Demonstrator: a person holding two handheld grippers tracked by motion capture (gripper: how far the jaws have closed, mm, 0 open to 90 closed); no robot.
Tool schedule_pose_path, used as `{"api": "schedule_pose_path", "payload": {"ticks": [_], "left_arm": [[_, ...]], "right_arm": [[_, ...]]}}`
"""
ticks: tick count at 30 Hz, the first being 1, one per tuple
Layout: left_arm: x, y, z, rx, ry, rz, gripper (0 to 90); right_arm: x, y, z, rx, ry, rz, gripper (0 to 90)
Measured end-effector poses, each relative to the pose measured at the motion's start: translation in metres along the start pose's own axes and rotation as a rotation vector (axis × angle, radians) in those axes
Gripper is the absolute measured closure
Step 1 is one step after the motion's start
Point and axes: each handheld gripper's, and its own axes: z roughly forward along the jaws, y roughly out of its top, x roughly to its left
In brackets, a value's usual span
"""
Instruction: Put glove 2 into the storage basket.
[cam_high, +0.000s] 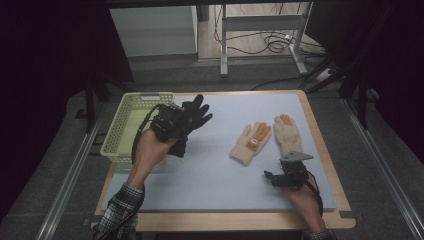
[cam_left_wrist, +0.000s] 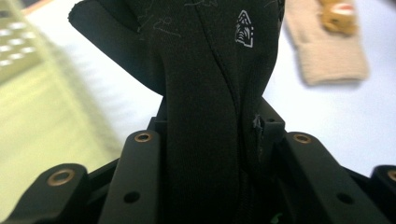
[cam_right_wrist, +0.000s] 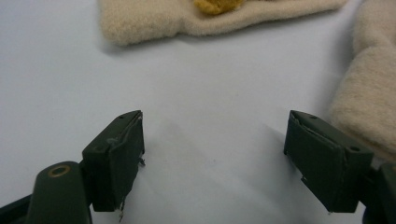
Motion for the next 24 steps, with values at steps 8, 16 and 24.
{"api": "schedule_pose_path", "payload": {"ticks": [8, 16, 24], "left_arm": [[0.044, -0.008, -0.015, 0.029, 0.125, -0.063, 63.2], [0.081, -0.022, -0.028, 0.024, 0.180, -0.146, 62.7], [0.124, -0.035, -0.022, 0.053, 0.242, -0.213, 62.0]], "right_arm": [[0.000, 0.000, 0.000, 0.000, 0.003, 0.000, 19.4], [0.000, 0.000, 0.000, 0.000, 0.001, -0.004, 19.3], [0.000, 0.000, 0.000, 0.000, 0.001, -0.004, 19.3]]}}
